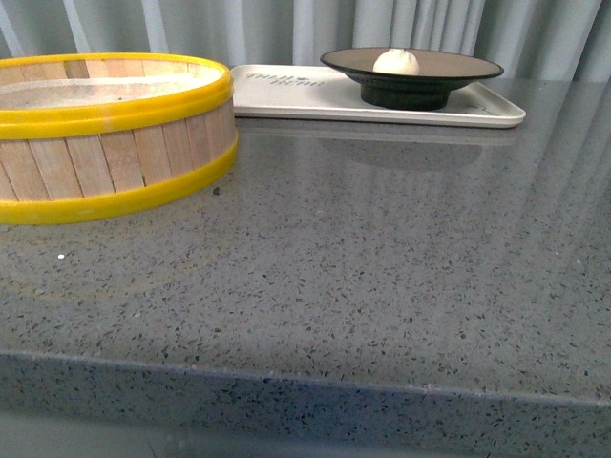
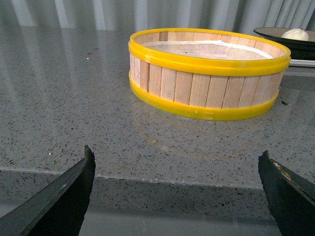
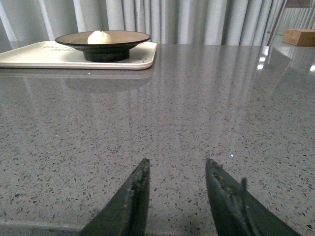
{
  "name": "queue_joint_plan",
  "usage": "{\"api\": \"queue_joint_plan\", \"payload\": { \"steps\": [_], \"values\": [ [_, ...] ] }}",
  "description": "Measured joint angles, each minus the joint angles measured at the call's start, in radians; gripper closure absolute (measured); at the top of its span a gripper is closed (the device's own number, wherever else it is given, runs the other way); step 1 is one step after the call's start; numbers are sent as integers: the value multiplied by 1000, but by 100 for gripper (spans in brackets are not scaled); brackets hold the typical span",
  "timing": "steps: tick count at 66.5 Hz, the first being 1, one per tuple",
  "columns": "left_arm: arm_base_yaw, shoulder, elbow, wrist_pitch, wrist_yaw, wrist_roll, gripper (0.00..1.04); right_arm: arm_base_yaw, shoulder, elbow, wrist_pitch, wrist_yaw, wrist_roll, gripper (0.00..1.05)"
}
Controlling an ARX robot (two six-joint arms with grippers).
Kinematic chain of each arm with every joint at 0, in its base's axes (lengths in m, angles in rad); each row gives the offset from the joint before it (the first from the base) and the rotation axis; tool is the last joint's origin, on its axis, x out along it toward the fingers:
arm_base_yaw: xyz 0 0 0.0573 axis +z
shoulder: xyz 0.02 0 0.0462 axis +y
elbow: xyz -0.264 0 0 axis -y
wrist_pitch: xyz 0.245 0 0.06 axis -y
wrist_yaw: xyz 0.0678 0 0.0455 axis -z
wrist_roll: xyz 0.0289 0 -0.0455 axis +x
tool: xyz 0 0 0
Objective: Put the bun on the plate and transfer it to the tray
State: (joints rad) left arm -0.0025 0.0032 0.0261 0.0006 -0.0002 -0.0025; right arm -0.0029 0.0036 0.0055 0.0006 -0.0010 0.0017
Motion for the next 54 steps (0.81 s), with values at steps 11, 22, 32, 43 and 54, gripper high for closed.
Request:
{"api": "queue_joint_plan", "payload": {
  "steps": [11, 22, 32, 43, 54],
  "values": [
    [0, 0, 0, 0, 0, 0, 7, 0, 0, 0, 0, 0, 0, 42],
    [0, 0, 0, 0, 0, 0, 7, 0, 0, 0, 0, 0, 0, 17],
    [0, 0, 0, 0, 0, 0, 7, 0, 0, 0, 0, 0, 1, 9],
    [0, 0, 0, 0, 0, 0, 7, 0, 0, 0, 0, 0, 0, 8],
    [0, 0, 0, 0, 0, 0, 7, 0, 0, 0, 0, 0, 1, 8]
  ]
}}
